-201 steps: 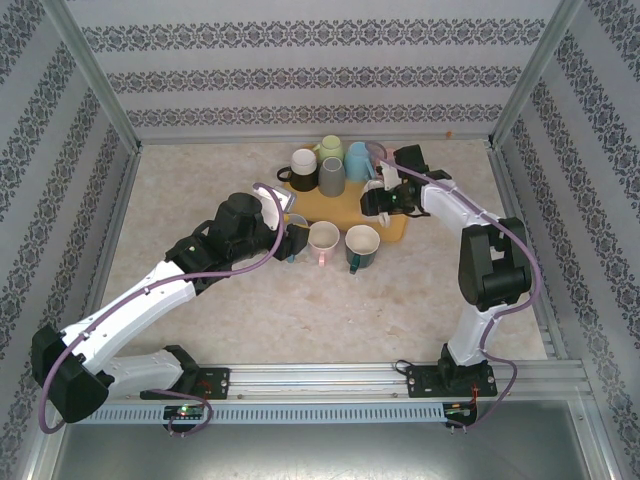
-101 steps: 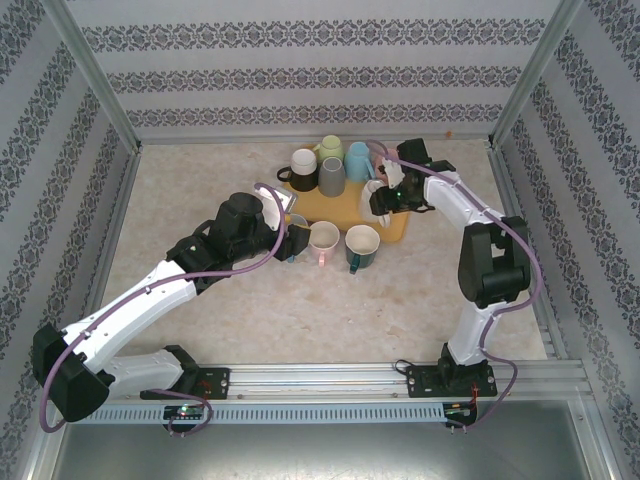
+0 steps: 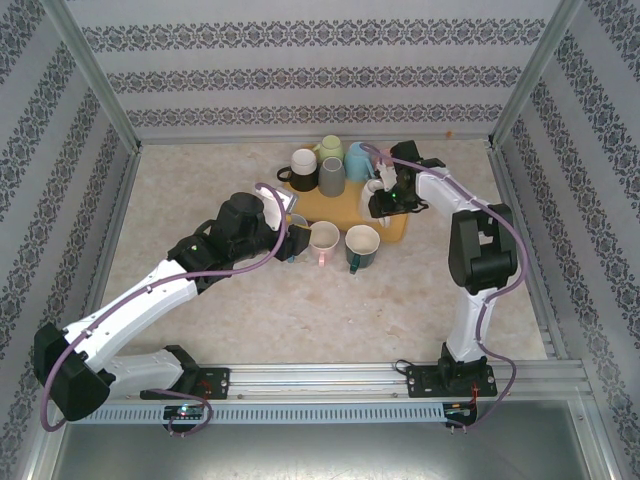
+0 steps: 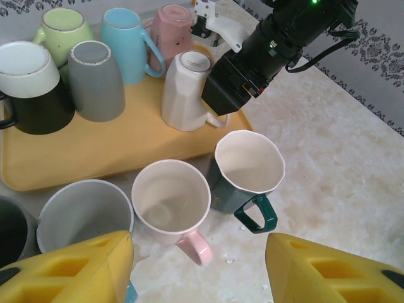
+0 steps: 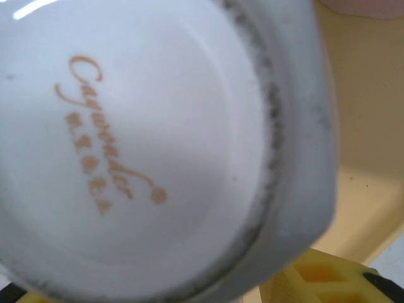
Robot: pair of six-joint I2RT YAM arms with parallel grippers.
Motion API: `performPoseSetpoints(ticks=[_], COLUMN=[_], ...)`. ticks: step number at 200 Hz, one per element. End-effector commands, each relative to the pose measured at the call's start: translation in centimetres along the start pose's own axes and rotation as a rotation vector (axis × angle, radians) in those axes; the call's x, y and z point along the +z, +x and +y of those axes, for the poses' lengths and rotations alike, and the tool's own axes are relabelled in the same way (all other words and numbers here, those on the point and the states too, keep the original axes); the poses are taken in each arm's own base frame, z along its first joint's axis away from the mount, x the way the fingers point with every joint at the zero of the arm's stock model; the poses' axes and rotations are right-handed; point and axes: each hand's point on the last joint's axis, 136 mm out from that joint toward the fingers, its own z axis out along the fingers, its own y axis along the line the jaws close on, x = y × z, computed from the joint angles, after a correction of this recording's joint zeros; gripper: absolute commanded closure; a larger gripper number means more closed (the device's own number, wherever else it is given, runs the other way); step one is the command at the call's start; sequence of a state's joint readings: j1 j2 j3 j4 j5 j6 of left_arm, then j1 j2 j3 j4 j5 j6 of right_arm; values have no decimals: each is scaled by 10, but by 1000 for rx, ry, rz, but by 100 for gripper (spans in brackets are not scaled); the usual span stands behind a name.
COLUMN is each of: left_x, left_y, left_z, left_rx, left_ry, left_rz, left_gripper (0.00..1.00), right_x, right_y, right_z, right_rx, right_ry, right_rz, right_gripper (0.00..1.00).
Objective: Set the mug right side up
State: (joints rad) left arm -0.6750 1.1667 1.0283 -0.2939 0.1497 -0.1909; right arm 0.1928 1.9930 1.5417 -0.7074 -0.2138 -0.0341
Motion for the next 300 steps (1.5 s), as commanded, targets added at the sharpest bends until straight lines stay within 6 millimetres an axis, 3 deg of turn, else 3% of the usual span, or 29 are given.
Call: performPoseSetpoints(ticks=[1,95,125,161,203,242,274,300], left_x=[1,4,4,2,0,-1,-11,-28], left_y=[-8,-5,-6,-6,-6,-9,-22,-40], left_z=[-5,-3,-3,-3,-4,-9,-28,-45], left_rx=[0,7,5,7,3,-11,-71,-151], left_ry=[12,1,1,1,5,33,138,229], left_rz=[-33,-23,-24,-27,-31,-31,-40,-77], left_gripper=[42,42,42,42,42,42,42,41], right_x=[4,2,-14,-49,-111,-200,-268,-308], right_y=[-6,-17,-22,-29,-40,-47,-33,-13], right_z=[0,6,5,9,25,60,104,138], right_rx=[-26,-69,-61,-12,-9,-10,6,61], right_ry=[24,73,105,88,63,-24,-189,-436], right_rz=[3,-35,-86,-221,-394,-651,-854,-967], right_gripper=[57,82,89,95,97,97,98,99])
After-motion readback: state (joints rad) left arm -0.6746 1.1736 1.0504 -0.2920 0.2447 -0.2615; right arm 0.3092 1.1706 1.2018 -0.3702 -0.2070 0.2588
